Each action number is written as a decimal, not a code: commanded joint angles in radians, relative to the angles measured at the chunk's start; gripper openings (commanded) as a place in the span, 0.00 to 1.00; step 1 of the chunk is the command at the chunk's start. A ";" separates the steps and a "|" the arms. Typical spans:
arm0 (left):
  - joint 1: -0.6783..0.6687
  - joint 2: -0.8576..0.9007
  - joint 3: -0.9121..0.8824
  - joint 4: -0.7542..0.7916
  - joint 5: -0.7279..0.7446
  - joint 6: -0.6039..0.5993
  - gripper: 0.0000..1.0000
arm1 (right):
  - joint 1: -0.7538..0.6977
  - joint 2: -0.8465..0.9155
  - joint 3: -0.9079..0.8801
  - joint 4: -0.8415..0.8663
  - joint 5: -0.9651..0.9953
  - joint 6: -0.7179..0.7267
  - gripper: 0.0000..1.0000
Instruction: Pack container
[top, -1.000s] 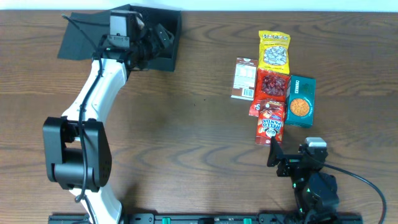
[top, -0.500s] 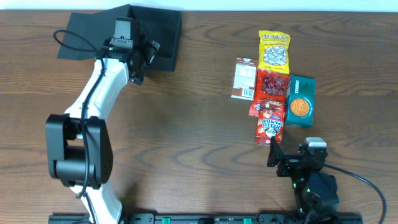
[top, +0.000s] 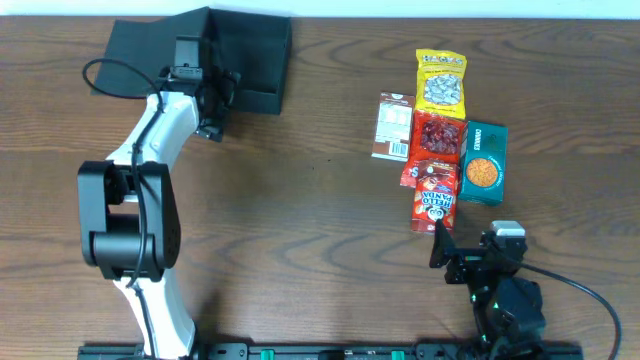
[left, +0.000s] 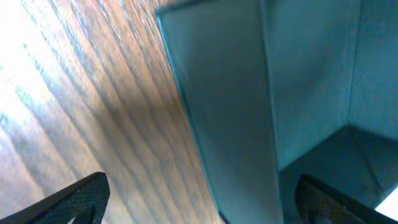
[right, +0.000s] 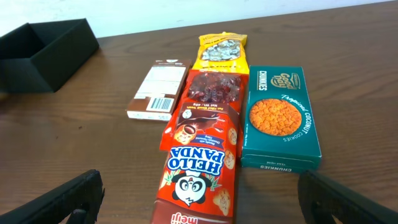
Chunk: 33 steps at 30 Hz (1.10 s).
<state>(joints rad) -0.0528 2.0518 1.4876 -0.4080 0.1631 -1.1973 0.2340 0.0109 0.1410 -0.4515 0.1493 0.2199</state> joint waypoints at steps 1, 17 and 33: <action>0.002 0.030 0.020 0.010 0.014 -0.008 0.96 | -0.001 -0.006 -0.011 -0.005 0.000 0.011 0.99; 0.002 0.061 0.050 -0.111 0.003 0.156 0.91 | -0.001 -0.006 -0.011 -0.005 0.000 0.011 0.99; -0.008 0.061 0.080 -0.397 -0.099 0.511 0.74 | -0.001 -0.006 -0.011 -0.005 0.000 0.011 0.99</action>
<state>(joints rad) -0.0532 2.0930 1.5600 -0.7753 0.1238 -0.7795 0.2340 0.0109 0.1413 -0.4519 0.1493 0.2199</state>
